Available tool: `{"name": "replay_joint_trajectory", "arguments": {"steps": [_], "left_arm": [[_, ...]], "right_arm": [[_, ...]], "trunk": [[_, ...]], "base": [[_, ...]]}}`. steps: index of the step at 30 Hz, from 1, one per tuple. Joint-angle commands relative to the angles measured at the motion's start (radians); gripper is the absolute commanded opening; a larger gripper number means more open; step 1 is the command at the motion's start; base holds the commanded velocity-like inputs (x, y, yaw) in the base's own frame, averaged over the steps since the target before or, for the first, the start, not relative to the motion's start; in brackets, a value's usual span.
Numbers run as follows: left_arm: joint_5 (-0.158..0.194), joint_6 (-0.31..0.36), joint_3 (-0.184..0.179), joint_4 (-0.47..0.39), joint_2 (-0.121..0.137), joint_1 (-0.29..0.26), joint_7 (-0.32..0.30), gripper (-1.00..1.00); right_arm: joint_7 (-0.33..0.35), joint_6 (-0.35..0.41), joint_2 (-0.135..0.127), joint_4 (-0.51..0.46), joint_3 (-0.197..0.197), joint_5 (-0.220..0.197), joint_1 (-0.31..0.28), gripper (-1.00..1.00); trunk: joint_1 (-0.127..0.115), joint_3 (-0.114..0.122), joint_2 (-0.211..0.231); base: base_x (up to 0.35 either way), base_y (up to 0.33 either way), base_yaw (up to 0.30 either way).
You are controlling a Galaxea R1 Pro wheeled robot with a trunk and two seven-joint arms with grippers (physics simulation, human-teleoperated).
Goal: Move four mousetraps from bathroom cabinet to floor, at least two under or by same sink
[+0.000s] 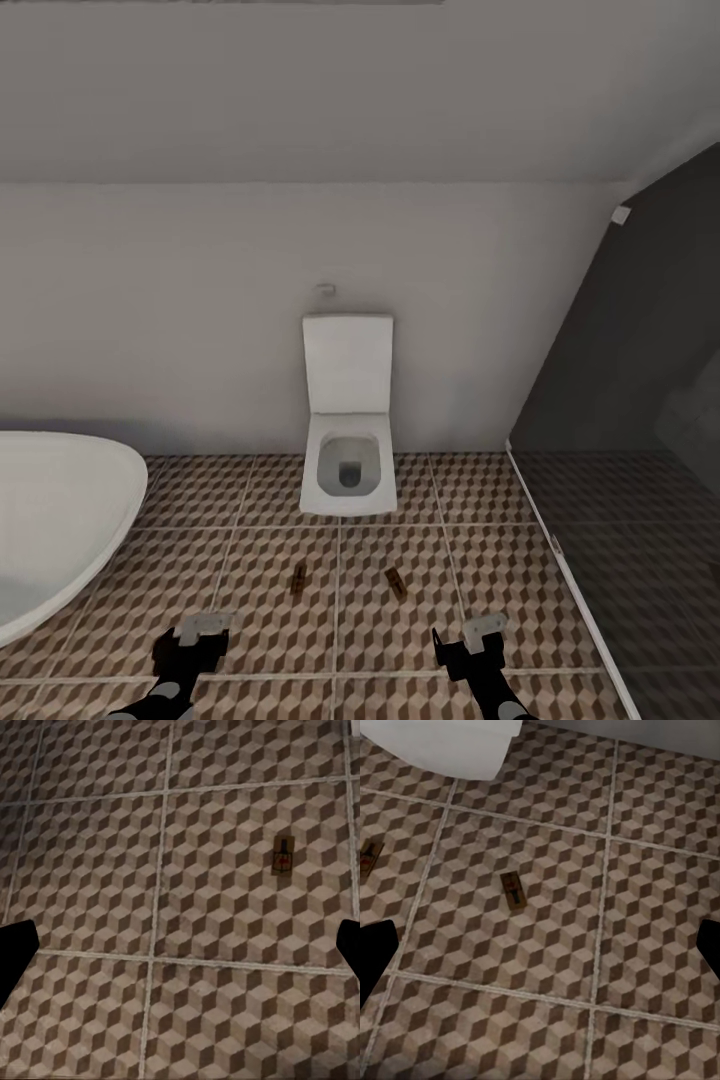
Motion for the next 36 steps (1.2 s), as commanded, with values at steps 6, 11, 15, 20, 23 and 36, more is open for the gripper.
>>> {"name": "replay_joint_trajectory", "arguments": {"steps": [6, 11, 15, 20, 23, 36], "left_arm": [[0.000, -0.003, -0.006, 0.000, -0.003, 0.002, 0.028, 1.00], [0.000, -0.002, -0.006, 0.000, -0.006, 0.002, 0.033, 1.00], [0.000, -0.001, -0.005, 0.000, -0.006, 0.002, 0.034, 1.00], [0.001, 0.002, -0.004, 0.000, -0.005, 0.003, 0.035, 1.00], [0.001, 0.003, -0.004, 0.000, -0.005, 0.003, 0.033, 1.00], [0.001, 0.005, -0.003, -0.001, -0.005, 0.004, 0.030, 1.00]], "right_arm": [[-0.003, -0.002, -0.001, 0.001, 0.008, -0.006, -0.001, 1.00], [-0.003, -0.002, -0.001, 0.001, 0.009, -0.006, 0.000, 1.00], [-0.003, -0.001, -0.001, 0.001, 0.008, -0.006, -0.001, 1.00], [-0.004, -0.001, -0.001, 0.001, 0.008, -0.006, 0.000, 1.00], [-0.004, -0.001, -0.001, 0.001, 0.008, -0.006, -0.001, 1.00], [-0.005, -0.001, -0.001, 0.001, 0.008, -0.006, -0.001, 1.00]], "trunk": [[0.001, 0.002, -0.002], [0.001, 0.005, -0.002], [0.001, 0.007, -0.002], [0.001, 0.010, -0.002], [0.001, 0.011, -0.002], [0.001, 0.014, -0.002]], "base": [[0.000, 0.000, 0.000], [0.000, 0.000, 0.000], [0.000, 0.000, 0.000], [0.000, 0.000, 0.000], [0.000, 0.000, 0.000], [0.000, 0.000, 0.000]]}}
